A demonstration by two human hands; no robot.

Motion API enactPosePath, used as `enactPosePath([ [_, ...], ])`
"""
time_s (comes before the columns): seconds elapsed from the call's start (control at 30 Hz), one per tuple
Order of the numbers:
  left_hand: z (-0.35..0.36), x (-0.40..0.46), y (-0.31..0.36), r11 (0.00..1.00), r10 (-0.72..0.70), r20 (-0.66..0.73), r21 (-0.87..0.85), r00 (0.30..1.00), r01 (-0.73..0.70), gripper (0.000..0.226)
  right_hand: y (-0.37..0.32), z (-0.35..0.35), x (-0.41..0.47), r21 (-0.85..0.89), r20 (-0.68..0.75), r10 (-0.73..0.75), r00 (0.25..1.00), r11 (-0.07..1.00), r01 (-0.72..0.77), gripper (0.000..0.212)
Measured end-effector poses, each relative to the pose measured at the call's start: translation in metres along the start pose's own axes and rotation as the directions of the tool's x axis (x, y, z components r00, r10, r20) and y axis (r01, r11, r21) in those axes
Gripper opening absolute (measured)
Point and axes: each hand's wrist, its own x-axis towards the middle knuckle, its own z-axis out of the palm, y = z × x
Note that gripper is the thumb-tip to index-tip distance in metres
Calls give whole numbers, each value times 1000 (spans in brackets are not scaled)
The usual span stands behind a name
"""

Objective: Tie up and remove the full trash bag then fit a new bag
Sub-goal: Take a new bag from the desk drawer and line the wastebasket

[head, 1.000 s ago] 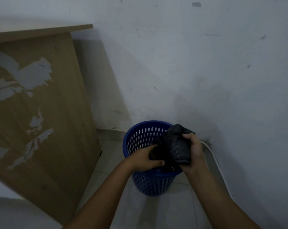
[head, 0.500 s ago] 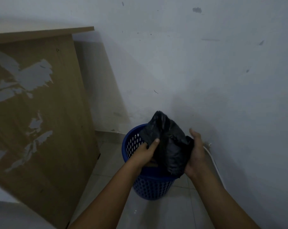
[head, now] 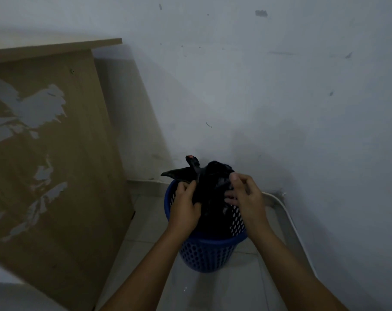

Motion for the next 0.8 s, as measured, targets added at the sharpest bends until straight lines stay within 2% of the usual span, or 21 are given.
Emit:
enactPosePath([
  [0.03, 1, -1, 0, 1000, 17, 35, -9, 999, -16, 53, 1, 2, 1, -5, 12, 29, 1000, 1000, -29, 46],
  [0.13, -1, -3, 5, 999, 12, 124, -42, 992, -7, 43, 12, -2, 4, -18, -5, 67, 998, 998, -67, 12],
  [0.17, -2, -3, 8, 999, -17, 152, -39, 988, 24, 46, 14, -6, 5, -9, -10, 75, 997, 997, -75, 5],
  [0.23, -5, -3, 13, 995, -70, 189, -51, 980, 81, 59, 17, -14, 7, -17, -9, 81, 997, 997, -81, 13],
  [0.3, -8, -5, 22, 985, -83, 166, -137, 983, 106, 65, 16, -20, 8, -33, 28, 115, 993, 993, -114, 26],
  [0.33, -8, -5, 26, 968, -112, 137, -210, 984, 140, 61, 14, -21, 8, -15, 55, 160, 986, 987, -159, 27],
  [0.4, -6, -4, 31, 923, -202, 116, -310, 972, 229, 40, 11, -21, 8, 156, 114, 285, 952, 941, -301, 27],
  [0.43, -4, -3, 34, 916, -220, 116, -317, 969, 246, 32, 10, -20, 7, 205, 141, 324, 935, 915, -348, 41],
  [0.47, -3, -3, 35, 935, -201, 94, -279, 975, 220, 28, 8, -19, 6, 171, 168, 352, 921, 909, -379, 60],
  [0.5, 0, -2, 32, 954, -173, 68, -239, 983, 184, 28, 7, -18, 4, 52, 179, 364, 914, 924, -379, 73],
  [0.53, 4, -1, 26, 969, -131, 45, -204, 990, 138, 28, 7, -17, 3, -98, 180, 352, 919, 936, -339, 76],
  [0.6, 7, -1, 20, 985, -69, 47, -155, 997, 75, 18, 14, -16, 0, -348, 193, 251, 948, 921, -174, 55],
  [0.67, 7, -1, 15, 990, -47, 58, -127, 997, 54, 5, 19, -17, 1, -419, 199, 182, 963, 904, -85, 30],
  [0.7, 6, -2, 14, 988, -53, 54, -144, 997, 60, 9, 22, -19, 2, -423, 208, 163, 964, 904, -62, 24],
  [0.73, 5, -3, 15, 976, -91, 53, -194, 994, 99, 12, 23, -21, 2, -414, 220, 146, 965, 909, -43, 23],
  [0.8, -1, -4, 19, 885, -266, 80, -375, 961, 276, 21, 25, -24, 2, -368, 275, 114, 955, 930, -5, 25],
])
